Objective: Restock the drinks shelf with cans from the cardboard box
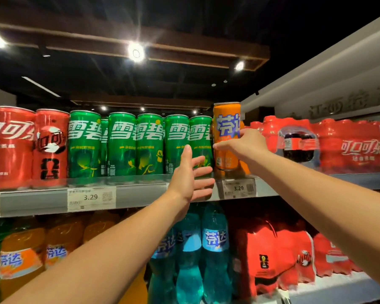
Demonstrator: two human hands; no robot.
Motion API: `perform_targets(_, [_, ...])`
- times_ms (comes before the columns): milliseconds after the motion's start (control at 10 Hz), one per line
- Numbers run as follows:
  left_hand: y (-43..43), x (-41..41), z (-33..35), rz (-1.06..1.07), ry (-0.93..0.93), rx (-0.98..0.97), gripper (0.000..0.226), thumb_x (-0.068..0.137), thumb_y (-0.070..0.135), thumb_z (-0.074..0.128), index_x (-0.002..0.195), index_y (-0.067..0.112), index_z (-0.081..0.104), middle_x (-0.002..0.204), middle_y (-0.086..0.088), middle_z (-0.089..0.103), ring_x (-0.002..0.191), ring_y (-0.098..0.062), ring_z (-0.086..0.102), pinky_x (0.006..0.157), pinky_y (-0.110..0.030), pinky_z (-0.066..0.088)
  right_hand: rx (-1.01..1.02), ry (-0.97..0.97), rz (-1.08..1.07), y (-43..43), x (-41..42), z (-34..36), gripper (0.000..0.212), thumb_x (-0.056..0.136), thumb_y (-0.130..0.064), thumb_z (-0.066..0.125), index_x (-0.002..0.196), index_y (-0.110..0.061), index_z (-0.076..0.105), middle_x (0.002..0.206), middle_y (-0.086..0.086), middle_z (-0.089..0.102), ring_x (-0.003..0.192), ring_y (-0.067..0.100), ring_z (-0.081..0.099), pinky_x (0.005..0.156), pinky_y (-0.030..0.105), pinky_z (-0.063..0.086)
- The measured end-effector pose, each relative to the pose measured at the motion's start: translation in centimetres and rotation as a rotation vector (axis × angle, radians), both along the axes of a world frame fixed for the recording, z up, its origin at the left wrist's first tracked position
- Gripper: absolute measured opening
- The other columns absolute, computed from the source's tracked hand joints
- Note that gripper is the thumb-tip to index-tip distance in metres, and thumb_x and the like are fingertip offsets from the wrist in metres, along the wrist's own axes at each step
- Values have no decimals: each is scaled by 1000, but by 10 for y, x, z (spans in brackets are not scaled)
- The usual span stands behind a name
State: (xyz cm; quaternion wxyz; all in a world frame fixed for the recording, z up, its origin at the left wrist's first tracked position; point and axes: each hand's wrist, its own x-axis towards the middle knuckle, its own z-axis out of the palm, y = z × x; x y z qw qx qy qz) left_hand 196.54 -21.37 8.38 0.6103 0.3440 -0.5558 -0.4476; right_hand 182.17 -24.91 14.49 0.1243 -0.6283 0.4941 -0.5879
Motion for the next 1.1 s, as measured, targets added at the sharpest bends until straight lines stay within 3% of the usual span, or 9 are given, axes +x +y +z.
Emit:
perform_targets(100, [-2, -1, 1, 34, -10, -13, 62, 89, 70, 24, 105, 21, 60, 99, 0, 65, 86, -24, 68, 67, -32, 56, -4, 10, -3, -5, -2, -2, 49, 62, -45, 84, 102, -20, 69, 99, 1, 69, 93, 19, 63, 86, 39, 54])
perform_targets(200, [-4, -3, 1, 72, -17, -28, 59, 90, 68, 26, 96, 22, 62, 98, -2, 67, 84, -23, 69, 65, -30, 55, 2, 7, -11, -7, -5, -1, 53, 62, -47, 84, 104, -20, 69, 100, 1, 69, 93, 19, 64, 84, 37, 54])
perform_targets(500, [-6, 0, 3, 15, -14, -47, 54, 89, 69, 26, 102, 26, 57, 100, -5, 65, 89, -28, 68, 72, -38, 57, 29, 130, -94, -17, -5, -11, 46, 56, -49, 87, 74, -19, 58, 83, 0, 65, 79, 16, 61, 66, 29, 50])
perform_targets(600, [-5, 0, 2, -5, -1, -73, 46, 90, 67, 28, 105, 32, 53, 101, -6, 65, 89, -29, 68, 71, -38, 57, 4, 150, -109, -19, -6, -11, 47, 55, -49, 88, 71, -22, 51, 75, -5, 59, 74, 13, 59, 66, 31, 52])
perform_targets(700, [-9, 2, 0, -13, 13, -88, 45, 91, 66, 28, 103, 32, 54, 101, -5, 65, 87, -28, 69, 69, -37, 57, -22, 151, -112, -21, -8, -16, 52, 57, -51, 86, 81, -20, 52, 78, -8, 56, 74, 11, 55, 60, 26, 45])
perform_targets(900, [-13, 3, -1, -38, 13, -81, 52, 91, 65, 28, 101, 24, 58, 102, -3, 65, 87, -26, 69, 69, -35, 57, -58, 107, -139, -26, -6, -26, 77, 63, -53, 82, 123, -11, 60, 117, 6, 63, 95, 17, 55, 77, 29, 44])
perform_targets(1000, [-8, 4, -1, -58, -34, -50, 53, 92, 64, 28, 108, 21, 57, 104, -4, 64, 90, -25, 68, 71, -35, 57, -26, 126, -156, -20, -3, -28, 77, 68, -53, 79, 127, -9, 57, 123, 8, 61, 104, 21, 57, 81, 31, 44])
perform_targets(1100, [-9, 7, -2, -61, -82, -36, 49, 93, 61, 32, 110, 22, 57, 107, -3, 65, 89, -21, 68, 69, -32, 57, 7, 115, -167, -13, 0, -25, 64, 75, -50, 75, 119, -6, 61, 115, 9, 65, 94, 21, 60, 75, 31, 43])
